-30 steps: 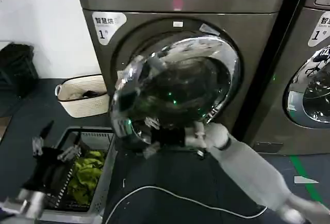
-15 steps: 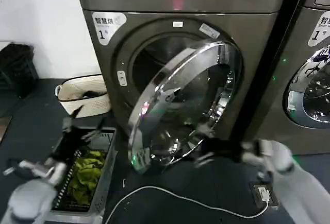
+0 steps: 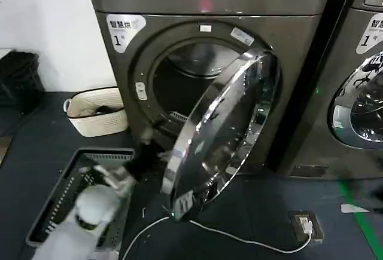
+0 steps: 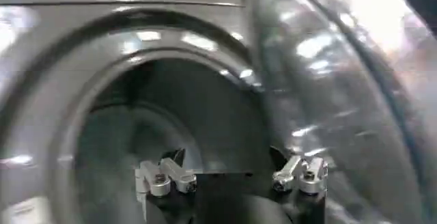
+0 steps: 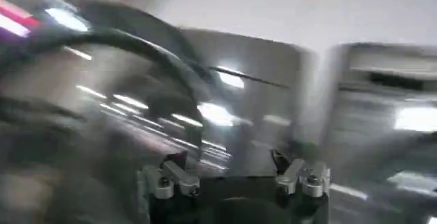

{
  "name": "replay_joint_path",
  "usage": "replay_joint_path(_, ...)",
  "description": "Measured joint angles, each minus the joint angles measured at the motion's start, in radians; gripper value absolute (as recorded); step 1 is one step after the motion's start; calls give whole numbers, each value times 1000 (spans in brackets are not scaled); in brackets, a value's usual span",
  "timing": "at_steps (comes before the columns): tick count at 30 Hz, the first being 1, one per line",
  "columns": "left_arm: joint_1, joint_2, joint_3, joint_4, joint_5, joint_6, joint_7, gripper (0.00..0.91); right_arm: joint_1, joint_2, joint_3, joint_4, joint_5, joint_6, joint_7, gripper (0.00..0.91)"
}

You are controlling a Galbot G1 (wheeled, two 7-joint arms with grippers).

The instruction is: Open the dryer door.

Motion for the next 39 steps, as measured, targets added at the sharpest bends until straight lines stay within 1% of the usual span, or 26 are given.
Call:
replay_joint_path(3, -45, -20, 81, 16, 7, 4, -3, 907, 0, 26, 149, -66, -89, -58, 171, 907)
replay_joint_path(4, -59, -27, 104, 22, 8, 4, -4, 907, 8, 31, 195, -94, -107, -82, 219, 907)
replay_joint_path(6, -90, -38, 150, 36, 10, 5, -5, 907, 22, 39, 281, -145, -118, -131, 307, 907)
replay_joint_path(9, -140, -54, 205, 55, 9, 6, -5, 907, 23, 41, 378, -182, -156, -269, 469, 907)
replay_joint_path(11, -176, -72, 240, 74, 10, 9, -5, 907, 32, 39, 427, -208, -206, -334, 547, 907)
replay_joint_path(13, -209, -90, 274, 90, 11, 10, -7, 907, 43, 42, 475, -230, -267, -409, 554, 907)
replay_joint_path(15, -242, -111, 309, 114, 8, 12, -9, 907, 48, 43, 521, -248, -331, -449, 570, 907)
replay_joint_path(17, -278, -136, 345, 144, 4, 12, -11, 907, 47, 41, 562, -265, -379, -490, 594, 907)
replay_joint_path(18, -294, -146, 364, 159, 4, 12, -10, 907, 45, 36, 582, -276, -395, -510, 605, 907)
replay_joint_path(19, -311, -160, 383, 175, 2, 12, -10, 907, 42, 31, 604, -287, -398, -541, 608, 907)
replay_joint_path(20, -328, -172, 400, 190, 1, 12, -10, 907, 36, 23, 627, -300, -383, -581, 611, 907)
replay_joint_path(21, -343, -184, 415, 203, -1, 12, -9, 907, 30, 18, 649, -312, -368, -604, 616, 907)
replay_joint_path(23, -373, -206, 444, 230, -3, 12, -9, 907, 14, 4, 691, -350, -373, -584, 639, 907)
replay_joint_path(28, -440, -269, 510, 298, 0, 14, -9, 907, -2, -6, 758, -438, -379, -509, 684, 907)
replay_joint_path(31, -477, -316, 542, 342, 8, 18, -9, 907, -5, -6, 783, -469, -403, -478, 705, 907)
replay_joint_path(34, -513, -359, 562, 388, 7, 30, -9, 907, -12, -7, 800, -496, -442, -420, 709, 907)
replay_joint_path(35, -520, -371, 564, 399, 7, 32, -9, 907, -13, -7, 802, -506, -445, -412, 708, 907)
replay_joint_path(39, -541, -415, 573, 431, 5, 40, -9, 907, -11, -9, 804, -513, -444, -411, 703, 907)
